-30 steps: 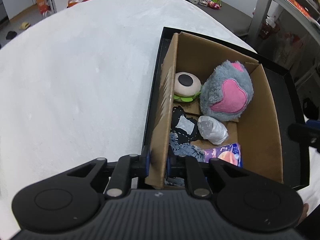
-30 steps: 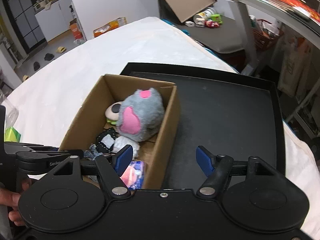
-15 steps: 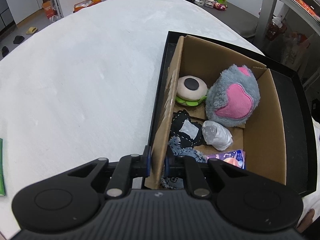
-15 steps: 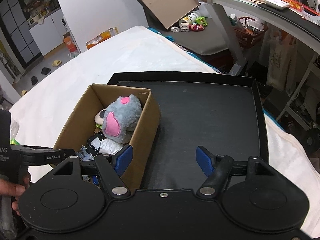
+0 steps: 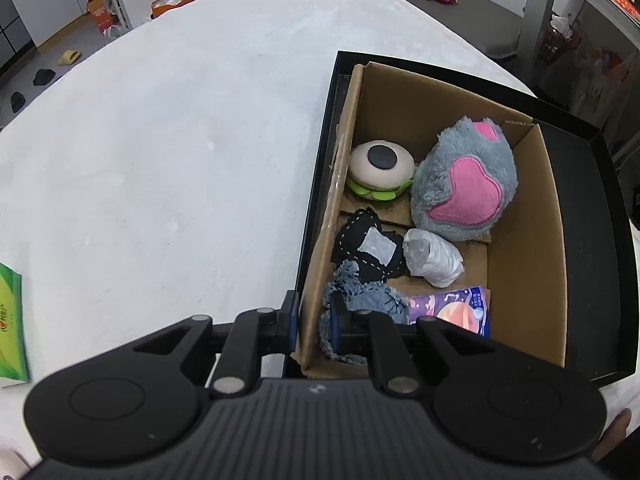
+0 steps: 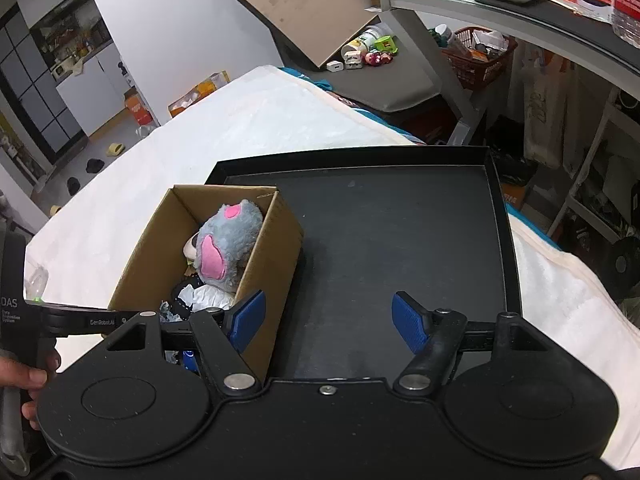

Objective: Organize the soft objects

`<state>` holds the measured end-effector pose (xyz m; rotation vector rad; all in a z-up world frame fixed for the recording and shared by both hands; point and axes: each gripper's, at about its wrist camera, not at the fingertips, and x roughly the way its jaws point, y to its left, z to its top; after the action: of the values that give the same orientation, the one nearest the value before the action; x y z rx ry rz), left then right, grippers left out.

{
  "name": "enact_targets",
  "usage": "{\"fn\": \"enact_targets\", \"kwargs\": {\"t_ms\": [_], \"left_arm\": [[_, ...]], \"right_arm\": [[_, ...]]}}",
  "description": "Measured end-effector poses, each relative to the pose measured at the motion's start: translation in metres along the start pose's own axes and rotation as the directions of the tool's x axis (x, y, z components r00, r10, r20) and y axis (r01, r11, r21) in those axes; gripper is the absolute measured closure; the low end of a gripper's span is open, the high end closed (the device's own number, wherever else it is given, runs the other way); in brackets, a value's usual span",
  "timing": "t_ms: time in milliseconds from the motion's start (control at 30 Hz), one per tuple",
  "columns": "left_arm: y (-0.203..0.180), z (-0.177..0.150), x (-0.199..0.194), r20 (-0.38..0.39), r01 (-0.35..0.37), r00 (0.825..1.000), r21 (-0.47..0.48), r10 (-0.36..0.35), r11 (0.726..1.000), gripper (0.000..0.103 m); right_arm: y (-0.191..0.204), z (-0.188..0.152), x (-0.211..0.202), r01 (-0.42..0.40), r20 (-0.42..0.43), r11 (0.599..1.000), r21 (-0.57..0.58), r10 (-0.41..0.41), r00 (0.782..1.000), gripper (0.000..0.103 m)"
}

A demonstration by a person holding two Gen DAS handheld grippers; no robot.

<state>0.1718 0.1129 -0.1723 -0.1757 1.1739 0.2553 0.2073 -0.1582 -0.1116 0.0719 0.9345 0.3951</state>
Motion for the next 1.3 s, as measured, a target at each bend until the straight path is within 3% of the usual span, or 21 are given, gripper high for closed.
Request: {"fn": "enact_targets", "kwargs": {"t_ms": [267, 433, 500, 933, 1067, 1300], "left_arm": [[-0.004, -0.003, -0.01, -0.029, -0.021, 0.999, -0.007, 0.021, 1.0, 0.083], [-0.006, -0.007, -0.019, -0.027, -0.019, 0.999, -0.004, 0.019, 1.0, 0.07], [-0.007, -0.008, -0.024, -0.021, -0.027, 0.999, -0.003, 0.026, 1.0, 0.06], [-0.011, -0.009, -0.068, 0.038, -0.002, 0.999, -0.005, 0.002, 1.0, 0.028], [-0.014, -0.012, -0.083, 0.067, 0.013, 0.998, 0.006, -0.013, 1.0, 0.018], [-0.019, -0.02, -0.107, 0.117, 0.044, 0.992, 0.05, -0.049, 0.998, 0.012]], "right_arm": [[-0.009, -0.003, -0.007, -0.022, 0.014, 1.0, 0.023, 0.021, 1.0, 0.034], [-0.014, -0.005, -0.017, -0.037, 0.029, 0.999, 0.032, 0.037, 0.999, 0.033], [-0.015, -0.006, -0.02, -0.045, 0.033, 0.998, 0.043, 0.043, 0.999, 0.032], [-0.017, -0.009, -0.046, -0.046, 0.077, 0.997, 0.069, 0.041, 0.996, 0.004], [-0.013, -0.011, -0.055, -0.029, 0.089, 0.997, 0.072, 0.022, 0.996, 0.0], [-0.004, -0.019, -0.077, 0.007, 0.103, 0.997, 0.081, -0.015, 0.995, 0.0]]}}
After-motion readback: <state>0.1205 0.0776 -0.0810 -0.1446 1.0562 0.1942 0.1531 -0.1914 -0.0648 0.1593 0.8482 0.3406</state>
